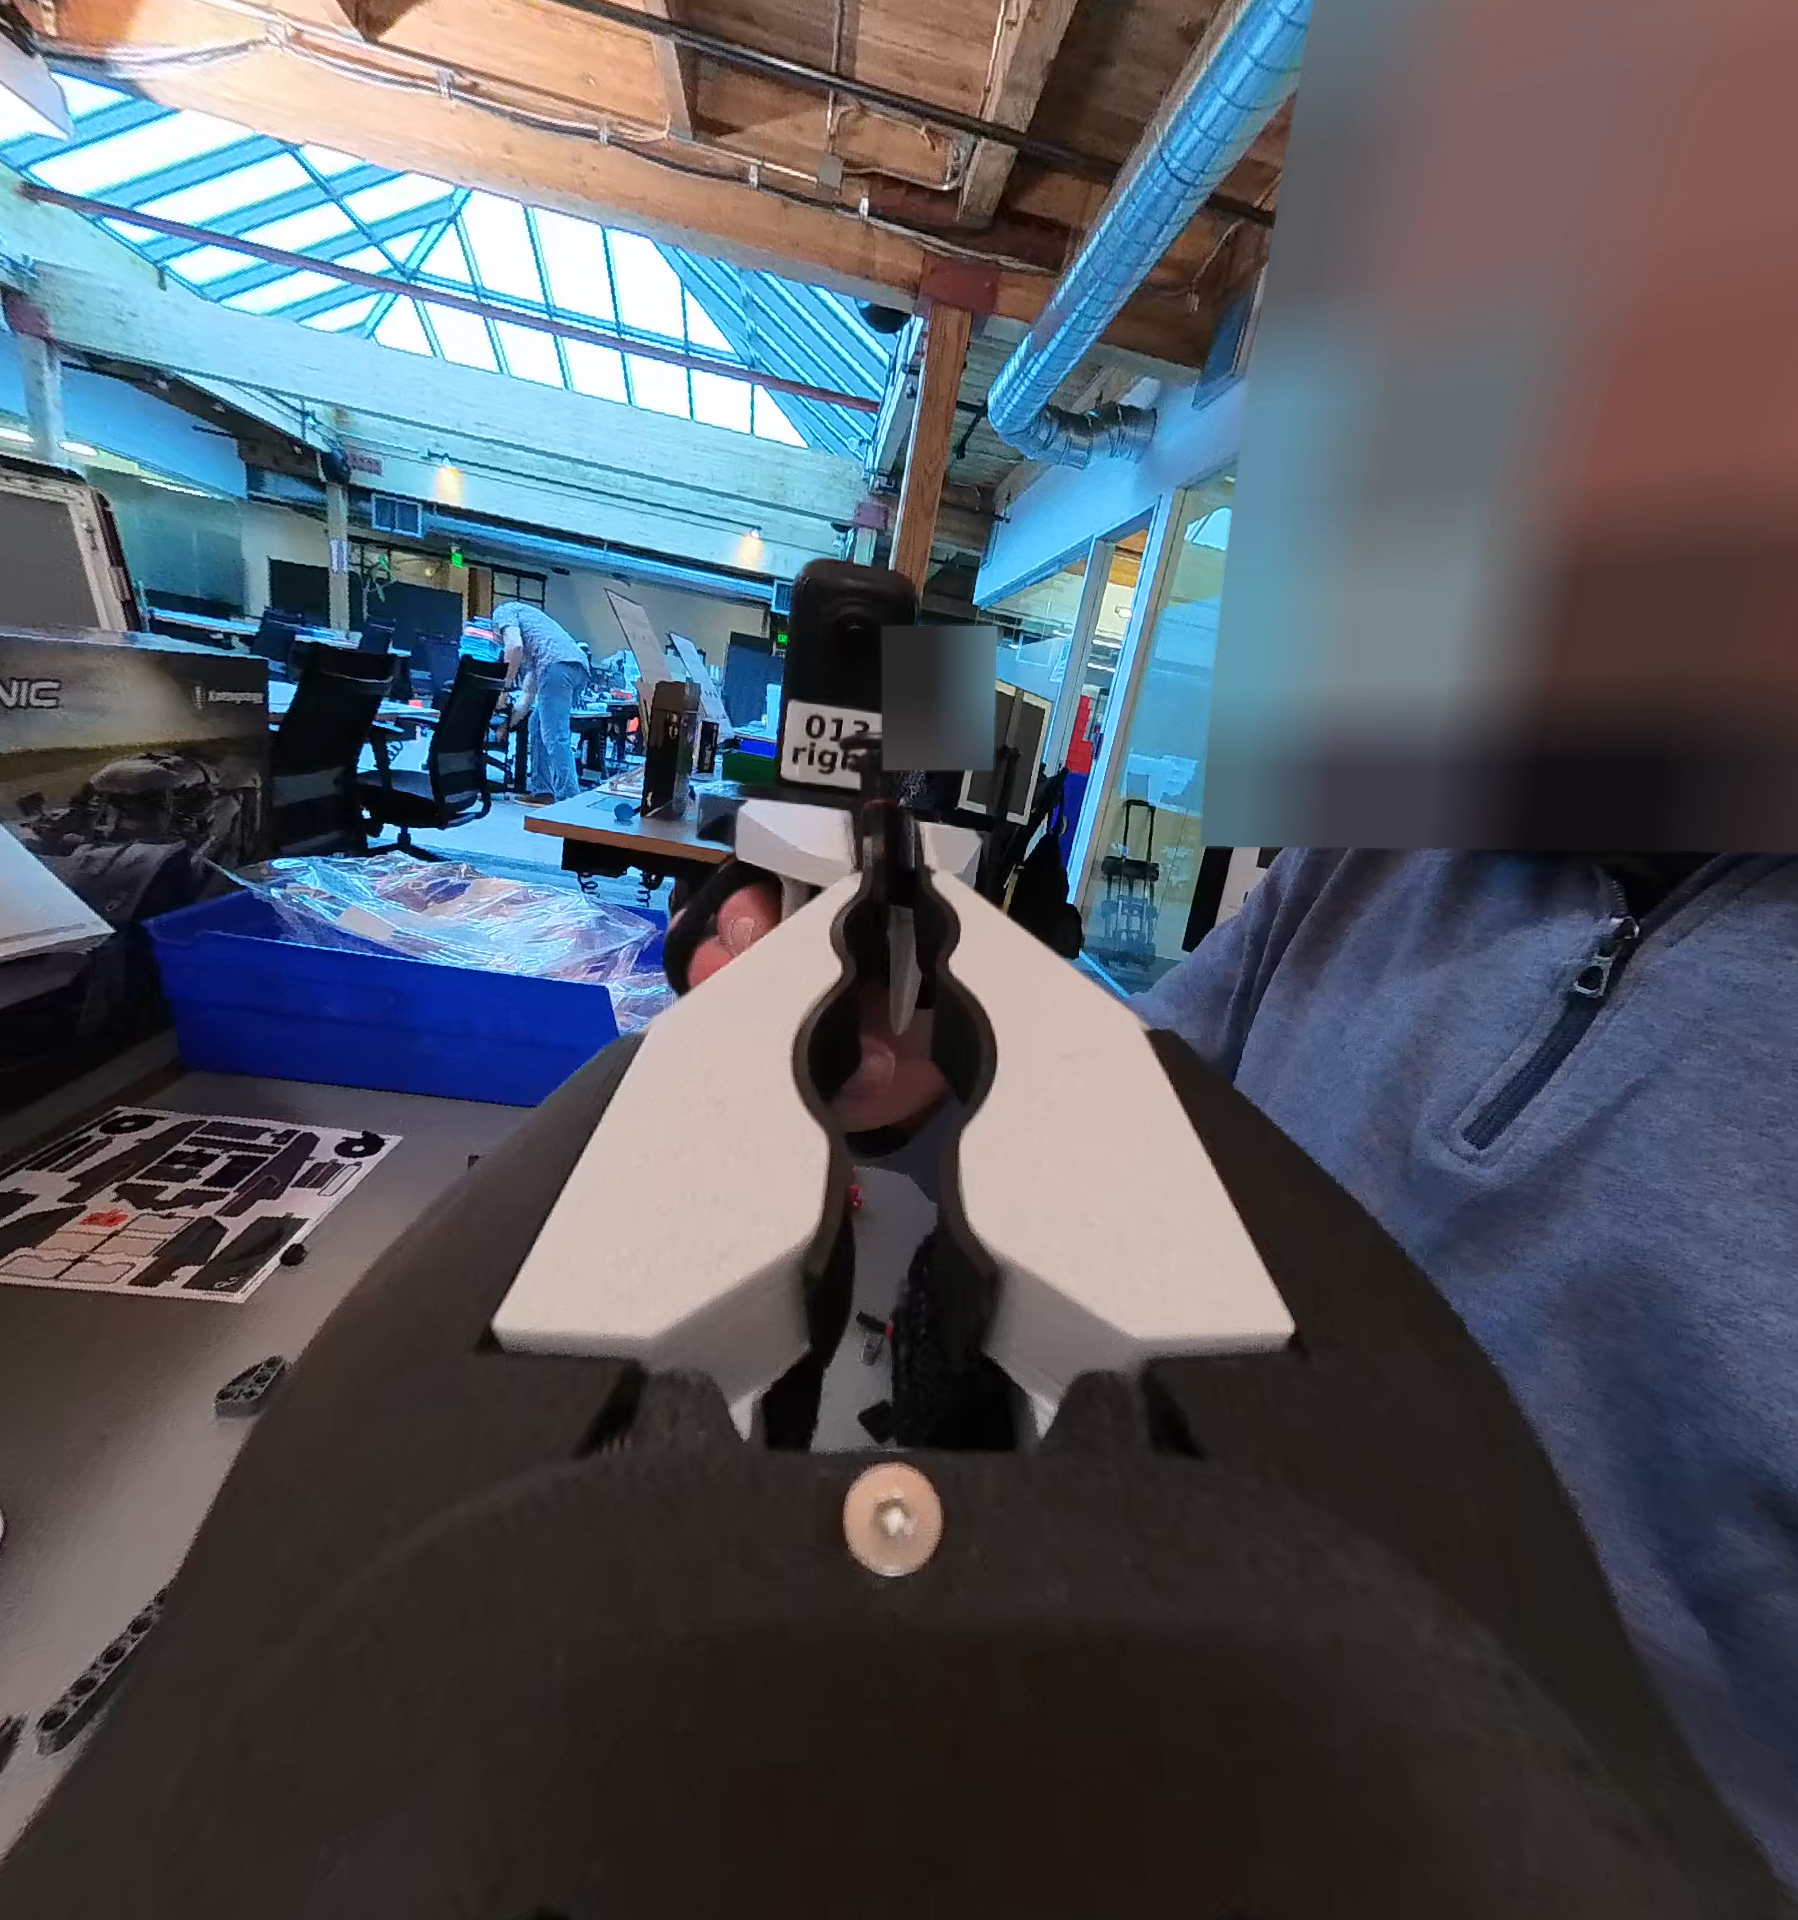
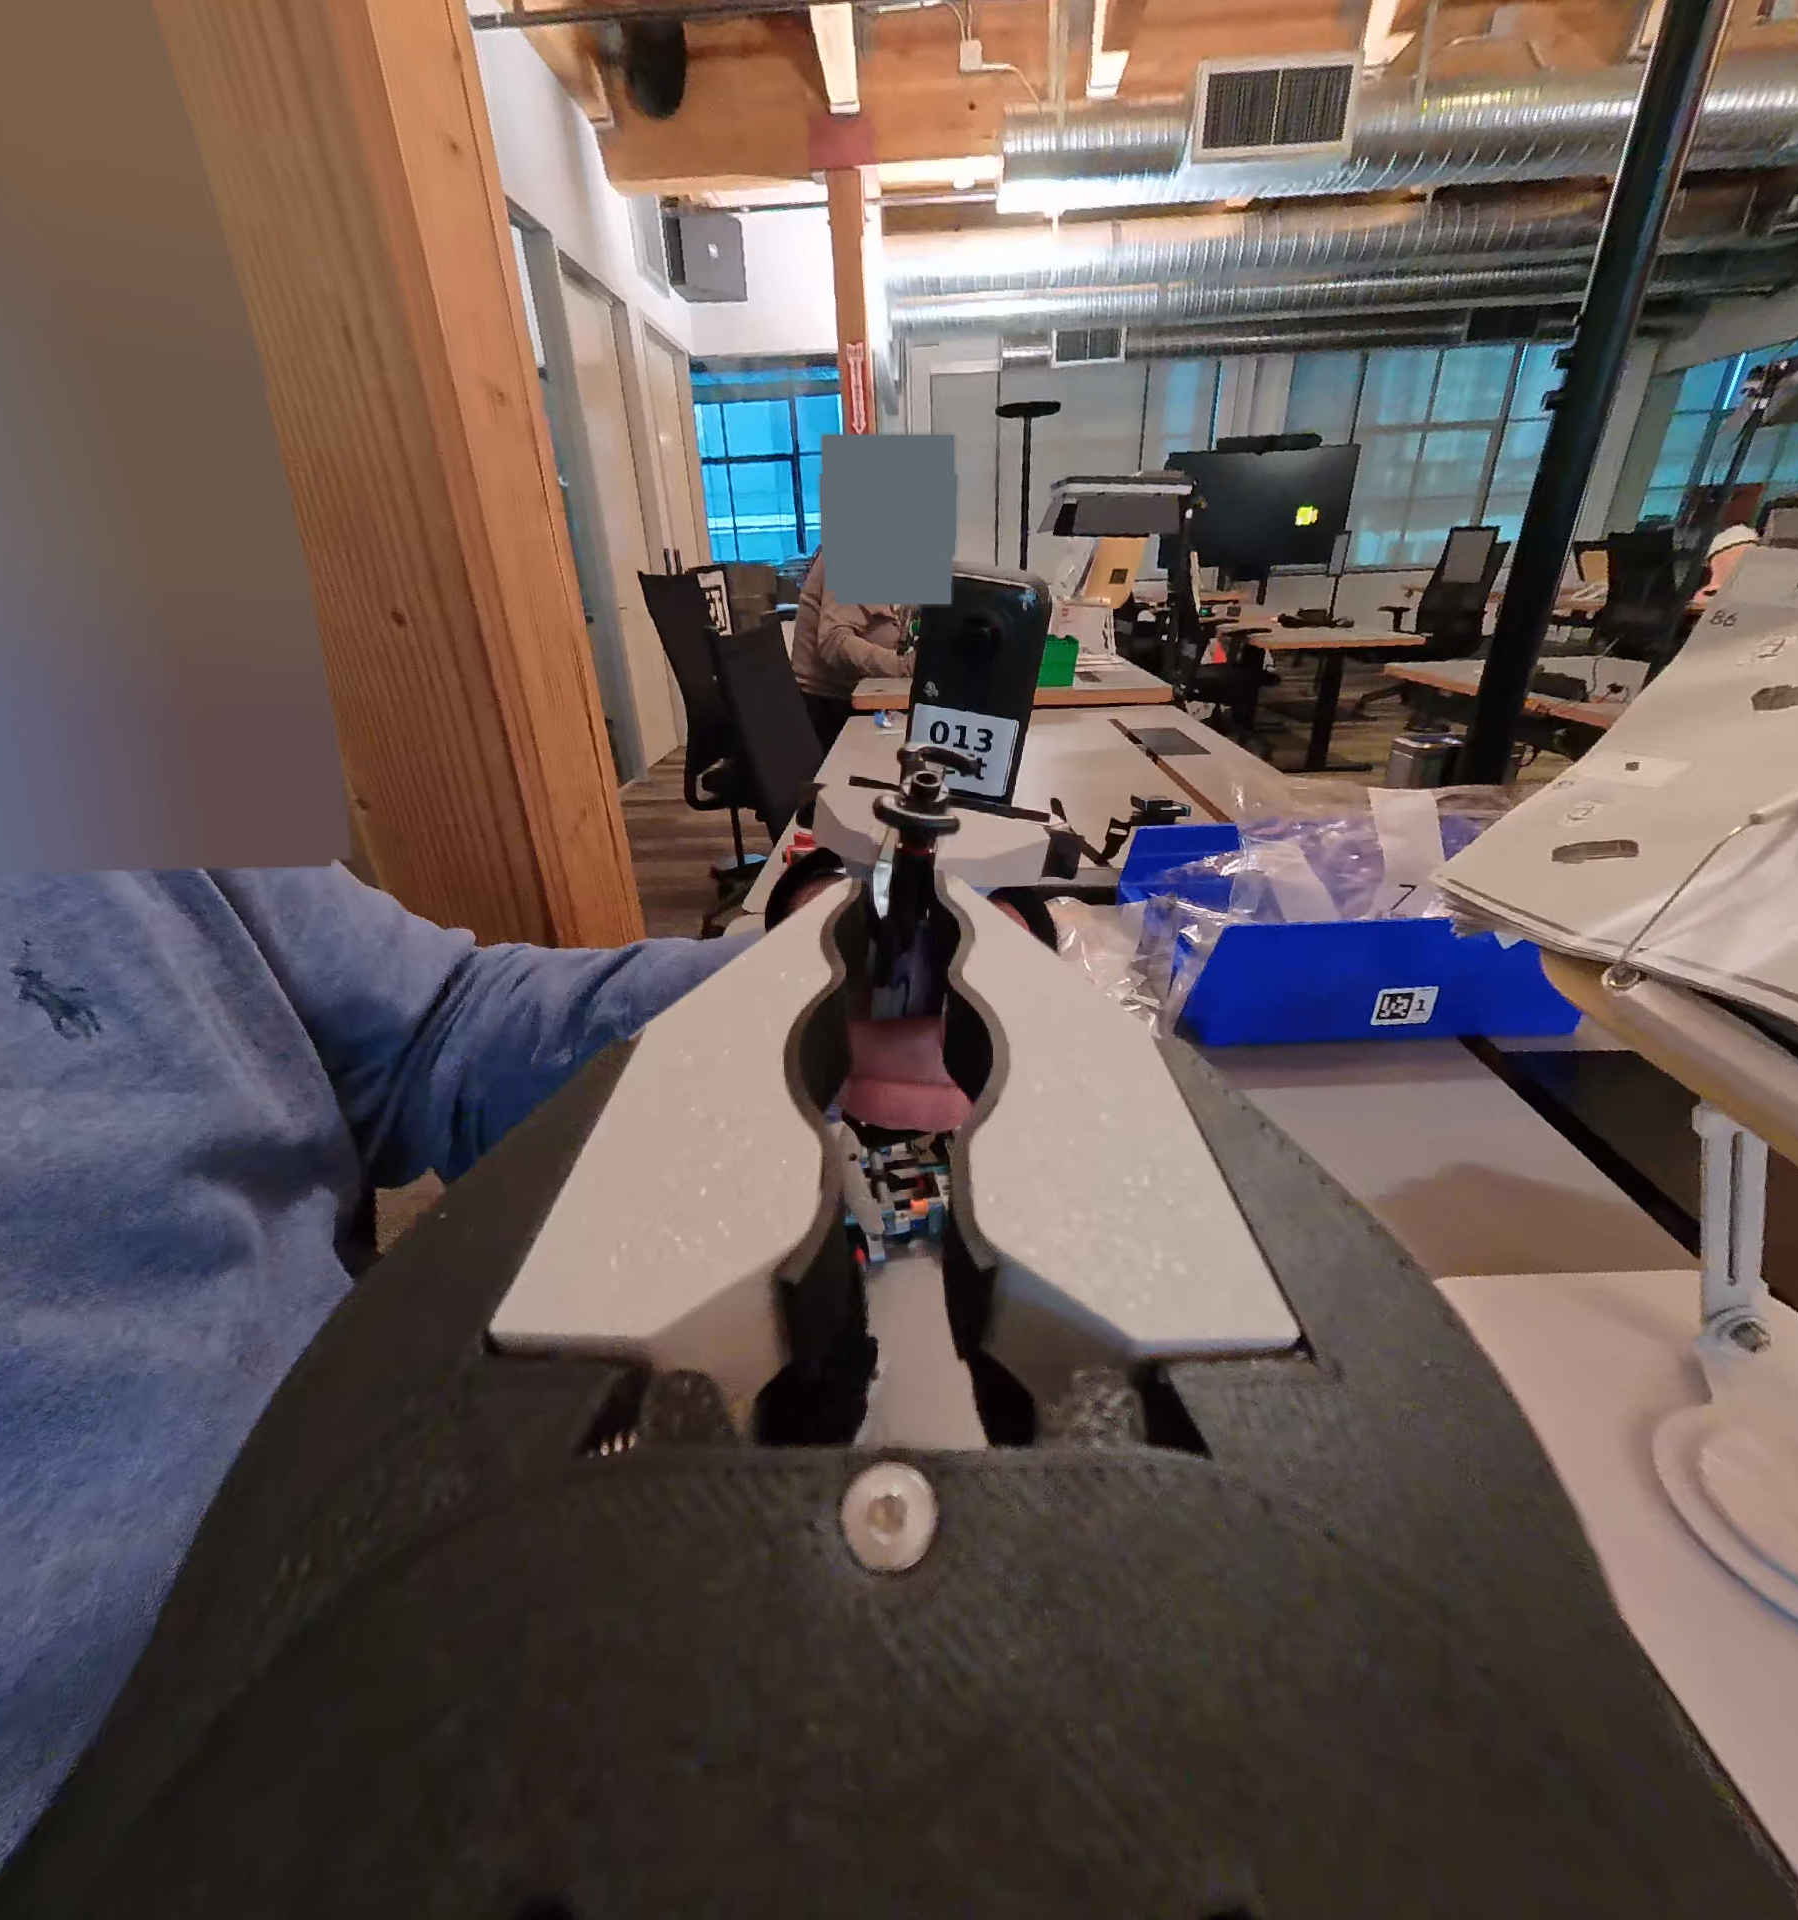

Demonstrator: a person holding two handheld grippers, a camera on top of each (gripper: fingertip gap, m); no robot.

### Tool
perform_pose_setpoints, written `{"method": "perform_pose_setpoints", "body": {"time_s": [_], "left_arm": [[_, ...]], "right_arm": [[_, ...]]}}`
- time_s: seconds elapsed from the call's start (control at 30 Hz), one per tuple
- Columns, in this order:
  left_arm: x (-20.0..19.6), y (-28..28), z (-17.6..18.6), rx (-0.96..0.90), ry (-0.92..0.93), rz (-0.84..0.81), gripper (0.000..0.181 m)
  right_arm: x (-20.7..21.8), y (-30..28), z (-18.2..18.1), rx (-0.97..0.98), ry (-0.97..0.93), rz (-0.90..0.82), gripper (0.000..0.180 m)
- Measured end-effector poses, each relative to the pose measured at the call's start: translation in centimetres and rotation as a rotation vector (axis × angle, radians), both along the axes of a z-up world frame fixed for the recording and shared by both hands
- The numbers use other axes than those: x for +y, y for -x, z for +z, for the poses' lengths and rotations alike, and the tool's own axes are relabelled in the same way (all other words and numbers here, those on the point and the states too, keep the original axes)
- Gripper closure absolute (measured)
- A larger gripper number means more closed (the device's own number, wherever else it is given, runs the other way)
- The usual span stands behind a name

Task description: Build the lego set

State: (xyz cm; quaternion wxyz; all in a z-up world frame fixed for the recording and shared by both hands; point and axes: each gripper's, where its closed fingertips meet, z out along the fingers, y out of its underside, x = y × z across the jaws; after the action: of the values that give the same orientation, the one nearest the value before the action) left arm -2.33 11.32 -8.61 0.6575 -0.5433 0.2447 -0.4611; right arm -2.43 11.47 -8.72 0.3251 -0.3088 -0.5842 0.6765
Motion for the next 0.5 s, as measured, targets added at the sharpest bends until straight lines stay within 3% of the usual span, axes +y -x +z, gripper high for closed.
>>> {"method": "perform_pose_setpoints", "body": {"time_s": [0.3, 0.5], "left_arm": [[1.4, 1.2, 0.6, -0.095, -0.011, 0.115, 0.166], [1.4, 0.5, 0.8, -0.155, -0.01, 0.089, 0.162]], "right_arm": [[1.0, 0.7, 1.1, 0.073, 0.132, -0.101, 0.173], [1.0, 1.2, 0.9, 0.098, 0.17, -0.142, 0.173]]}}
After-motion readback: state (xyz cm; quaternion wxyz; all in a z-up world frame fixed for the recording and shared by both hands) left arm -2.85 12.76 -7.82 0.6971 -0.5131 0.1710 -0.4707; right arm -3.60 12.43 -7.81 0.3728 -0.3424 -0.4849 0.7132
